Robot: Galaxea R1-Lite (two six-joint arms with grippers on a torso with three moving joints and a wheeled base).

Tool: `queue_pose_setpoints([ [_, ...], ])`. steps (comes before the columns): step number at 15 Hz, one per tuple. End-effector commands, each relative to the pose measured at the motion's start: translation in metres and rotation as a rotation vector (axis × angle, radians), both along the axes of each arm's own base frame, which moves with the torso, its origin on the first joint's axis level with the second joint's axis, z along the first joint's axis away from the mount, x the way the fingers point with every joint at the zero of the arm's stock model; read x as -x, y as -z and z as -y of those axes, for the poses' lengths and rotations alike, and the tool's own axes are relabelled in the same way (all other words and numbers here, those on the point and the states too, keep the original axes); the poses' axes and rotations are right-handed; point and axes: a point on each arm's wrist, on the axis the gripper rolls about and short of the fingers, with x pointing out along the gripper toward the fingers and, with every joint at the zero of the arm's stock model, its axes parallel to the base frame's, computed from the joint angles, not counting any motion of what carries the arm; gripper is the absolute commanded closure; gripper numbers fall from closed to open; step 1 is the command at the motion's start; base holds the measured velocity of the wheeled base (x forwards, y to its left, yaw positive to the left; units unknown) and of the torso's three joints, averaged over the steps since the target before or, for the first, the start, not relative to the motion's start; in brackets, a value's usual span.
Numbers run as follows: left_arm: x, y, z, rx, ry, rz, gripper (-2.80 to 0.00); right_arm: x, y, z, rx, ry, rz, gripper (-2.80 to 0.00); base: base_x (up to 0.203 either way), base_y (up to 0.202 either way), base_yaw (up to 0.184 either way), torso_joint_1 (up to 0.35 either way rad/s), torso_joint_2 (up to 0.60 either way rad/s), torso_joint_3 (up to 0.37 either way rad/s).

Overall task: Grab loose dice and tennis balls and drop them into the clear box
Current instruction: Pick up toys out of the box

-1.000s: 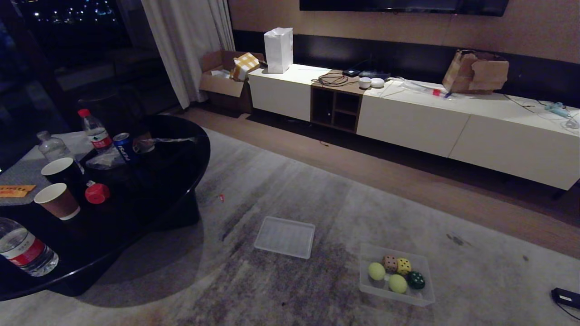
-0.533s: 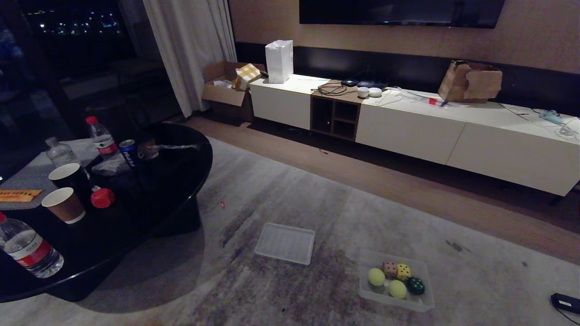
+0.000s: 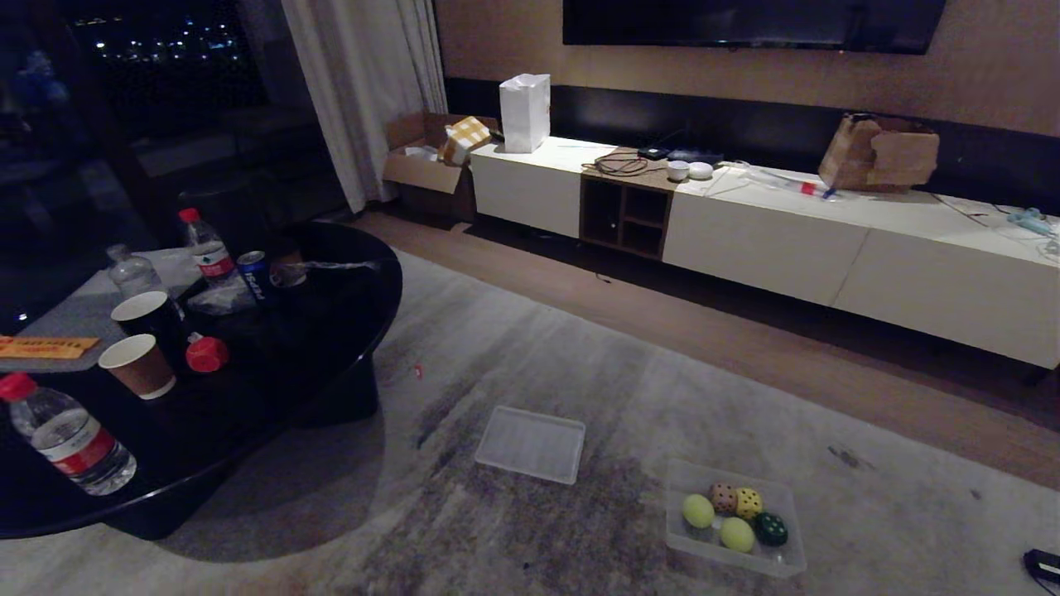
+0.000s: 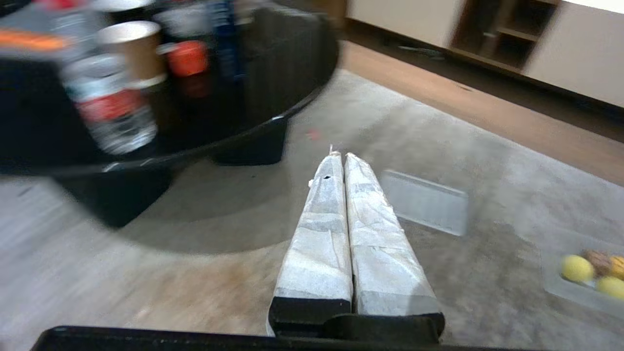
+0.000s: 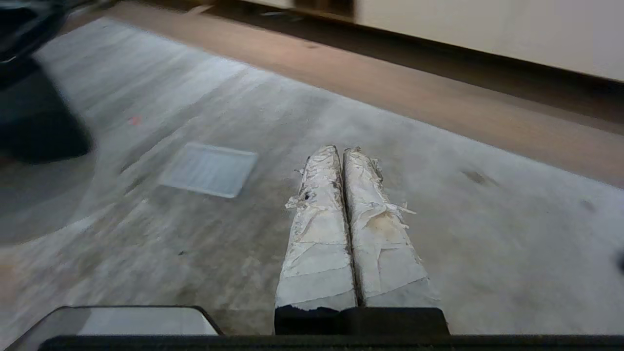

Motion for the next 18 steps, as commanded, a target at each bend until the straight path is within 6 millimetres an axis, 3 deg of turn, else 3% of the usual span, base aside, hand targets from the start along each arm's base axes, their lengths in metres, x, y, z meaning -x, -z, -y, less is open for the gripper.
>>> queue_pose_setpoints([
  [1, -0.0002, 0.0003, 0.0000, 0.001, -0.001, -0.003, 0.00, -0.0001, -0.0001, 0.0000, 0.000, 0.000, -0.001, 0.00, 0.005, -0.007, 0.152, 0.002, 0.00, -0.001],
  [18, -0.0002, 0.0003, 0.0000, 0.007, -0.001, -0.002, 0.00, -0.0001, -0.0002, 0.0000, -0.003, 0.002, 0.000, 0.00, 0.000, -0.008, 0.165, 0.003, 0.00, 0.001],
])
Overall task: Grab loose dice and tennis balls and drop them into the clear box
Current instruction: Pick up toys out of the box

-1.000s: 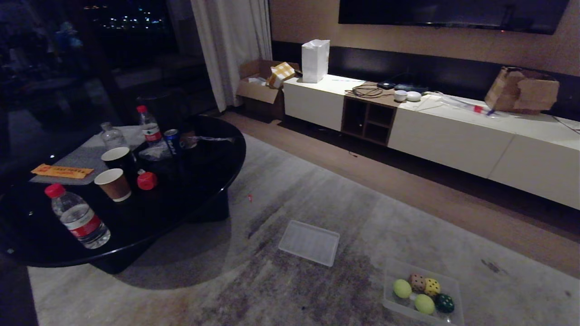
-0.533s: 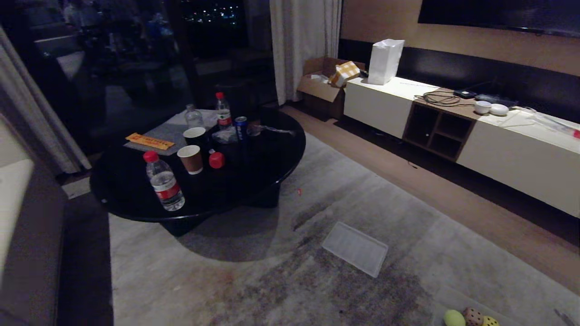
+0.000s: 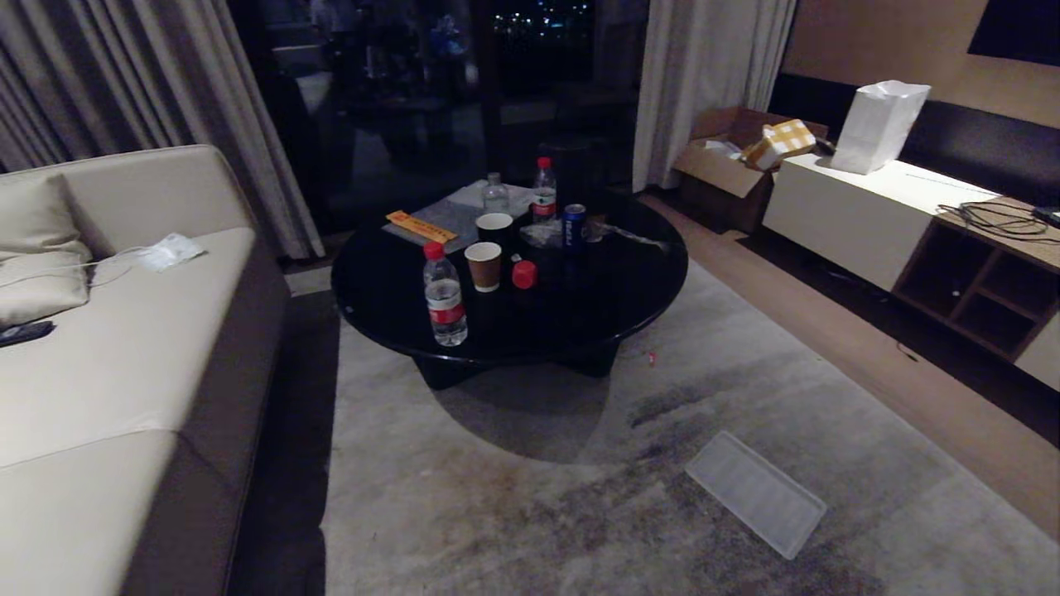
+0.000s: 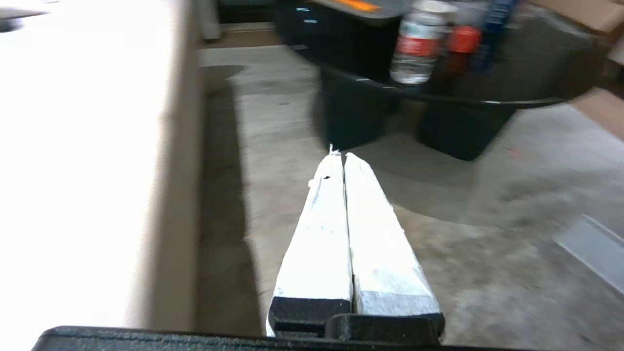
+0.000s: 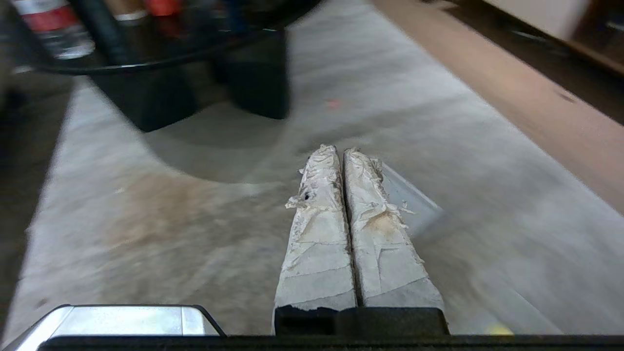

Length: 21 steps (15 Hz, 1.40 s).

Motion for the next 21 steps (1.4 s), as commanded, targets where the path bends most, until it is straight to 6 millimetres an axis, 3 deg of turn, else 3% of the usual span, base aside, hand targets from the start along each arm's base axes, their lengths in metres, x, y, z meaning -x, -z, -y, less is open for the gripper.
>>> queue_pose_setpoints([
  [1, -0.0002, 0.0004, -0.0001, 0.002, -0.003, -0.003, 0.00, -0.0001, 0.0000, 0.0000, 0.001, -0.002, -0.002, 0.00, 0.000, -0.007, 0.163, 0.001, 0.00, -0.004],
  [5, -0.0002, 0.0004, -0.0001, 0.003, -0.003, -0.003, 0.00, -0.0001, 0.0000, 0.0000, 0.000, -0.002, -0.002, 0.00, 0.000, -0.005, 0.131, 0.001, 0.00, 0.004],
  [14, -0.0002, 0.0001, -0.0001, 0.012, -0.004, 0.001, 0.00, -0.0001, 0.0000, 0.0000, 0.000, -0.002, -0.002, 0.00, 0.000, 0.000, 0.000, 0.000, 0.00, 0.000],
  [21, -0.0002, 0.0001, -0.0001, 0.015, -0.004, 0.001, 0.00, -0.0001, 0.0000, 0.0000, 0.000, -0.002, -0.002, 0.00, 0.172, 0.000, -0.001, 0.003, 0.00, 0.002],
])
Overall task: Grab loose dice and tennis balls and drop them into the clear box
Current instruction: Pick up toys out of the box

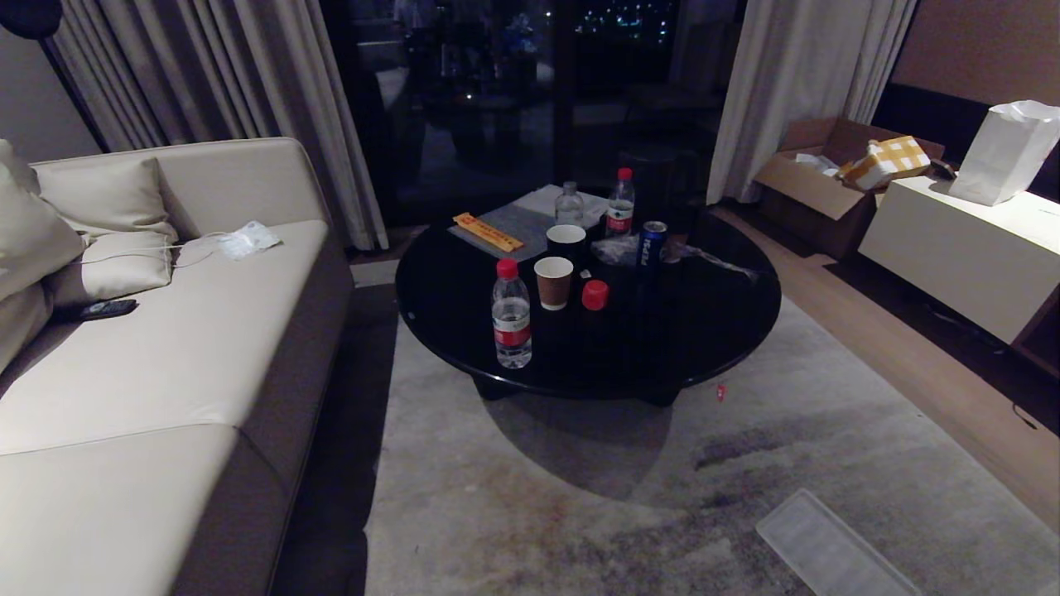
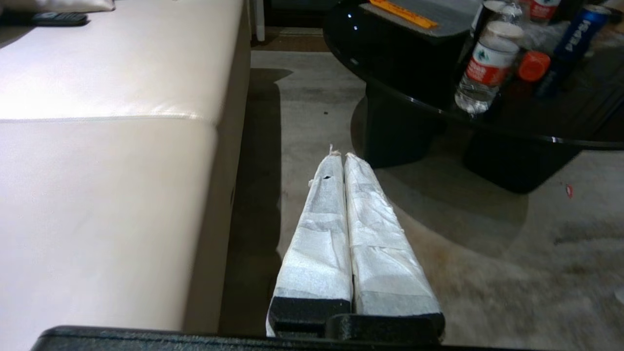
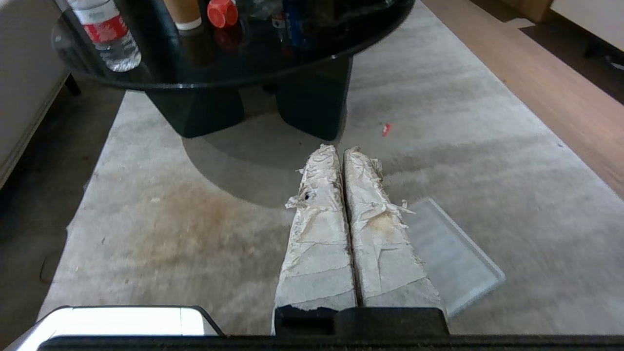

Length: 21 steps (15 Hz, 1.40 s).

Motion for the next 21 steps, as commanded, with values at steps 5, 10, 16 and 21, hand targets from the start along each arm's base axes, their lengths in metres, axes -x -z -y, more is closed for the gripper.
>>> queue_pose_setpoints([
  [5, -0.0002, 0.0005, 0.0000, 0.001, -0.001, -0.004, 0.00, -0.0001, 0.0001, 0.0000, 0.000, -0.001, -0.002, 0.00, 0.180, 0.000, 0.001, 0.003, 0.00, 0.001],
  [10, -0.0002, 0.0005, 0.0000, 0.001, 0.000, -0.004, 0.00, -0.0001, 0.0001, 0.0000, 0.000, -0.001, -0.002, 0.00, 0.182, 0.000, -0.001, 0.003, 0.00, 0.002],
  [16, -0.0002, 0.0005, 0.0000, 0.001, 0.000, -0.003, 0.00, -0.0001, 0.0001, 0.0000, 0.000, -0.001, -0.002, 0.00, 0.182, 0.000, 0.000, 0.000, 0.00, 0.003],
  [21, -0.0002, 0.0005, 0.0000, 0.001, 0.000, -0.004, 0.00, -0.0001, 0.0001, 0.0000, 0.000, -0.001, -0.002, 0.00, 0.182, 0.000, -0.001, 0.003, 0.00, 0.003],
])
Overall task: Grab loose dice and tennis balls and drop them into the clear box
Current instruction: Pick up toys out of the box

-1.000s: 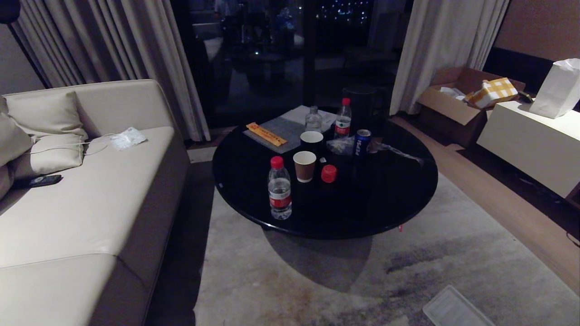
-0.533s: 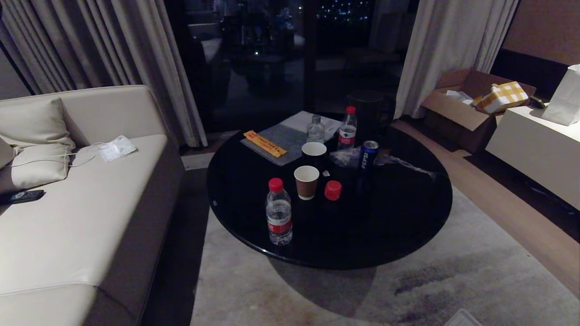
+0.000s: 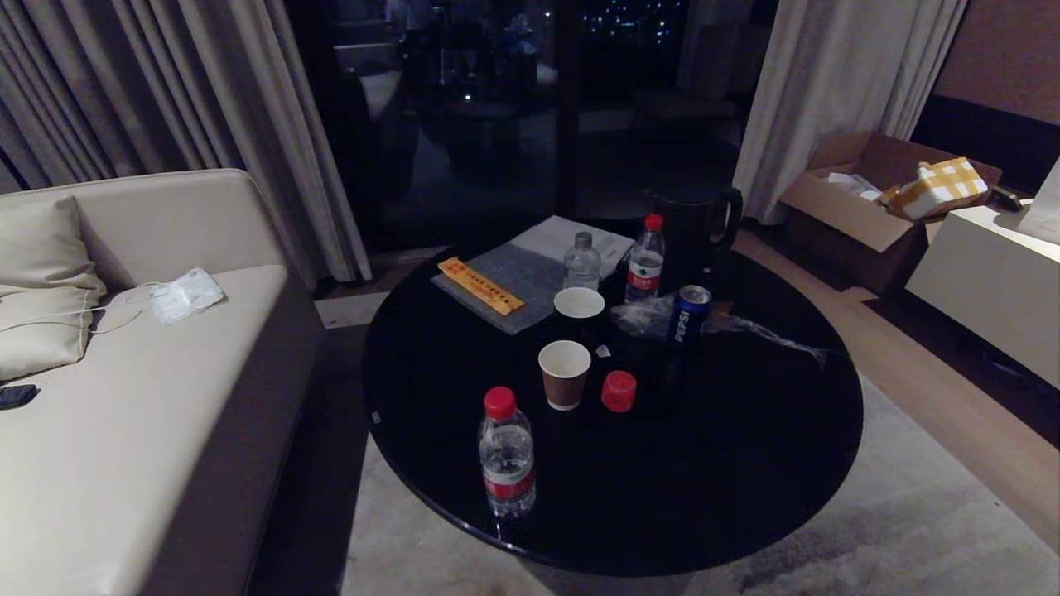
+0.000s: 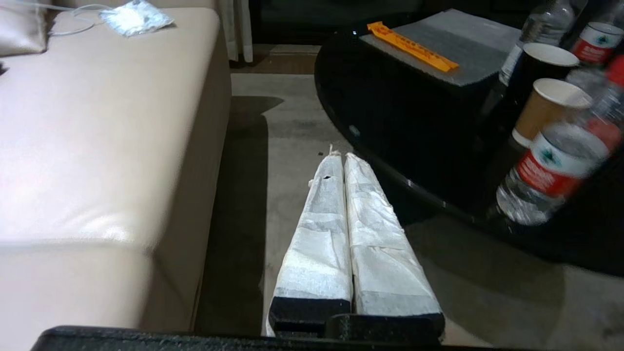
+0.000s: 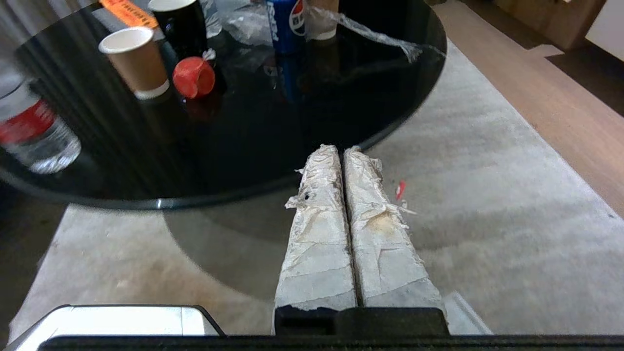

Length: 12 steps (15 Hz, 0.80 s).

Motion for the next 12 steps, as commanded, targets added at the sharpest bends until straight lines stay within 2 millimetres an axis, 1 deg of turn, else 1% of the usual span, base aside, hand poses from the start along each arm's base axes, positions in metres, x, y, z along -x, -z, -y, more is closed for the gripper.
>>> queue_pose_setpoints([
  [1, -0.0002, 0.0003, 0.0000, 0.001, -0.002, -0.002, 0.00, -0.0001, 0.0002, 0.0000, 0.000, 0.000, -0.002, 0.00, 0.186, 0.000, 0.000, 0.007, 0.00, 0.002],
  [9, -0.0002, 0.0002, 0.0000, -0.001, -0.002, -0.001, 0.00, 0.0000, -0.0002, 0.0000, 0.000, 0.000, -0.001, 0.00, 0.178, 0.000, -0.002, 0.002, 0.00, 0.003],
  [10, -0.0002, 0.0003, 0.0000, -0.001, -0.002, -0.002, 0.00, -0.0001, 0.0002, 0.0000, 0.000, 0.000, -0.002, 0.00, 0.097, 0.000, -0.007, 0.007, 0.00, -0.002],
  [12, -0.0002, 0.0003, 0.0000, 0.002, -0.002, -0.002, 0.00, 0.0000, -0.0002, 0.0000, 0.000, 0.000, -0.001, 0.00, 0.000, 0.000, 0.000, 0.000, 0.00, 0.000],
])
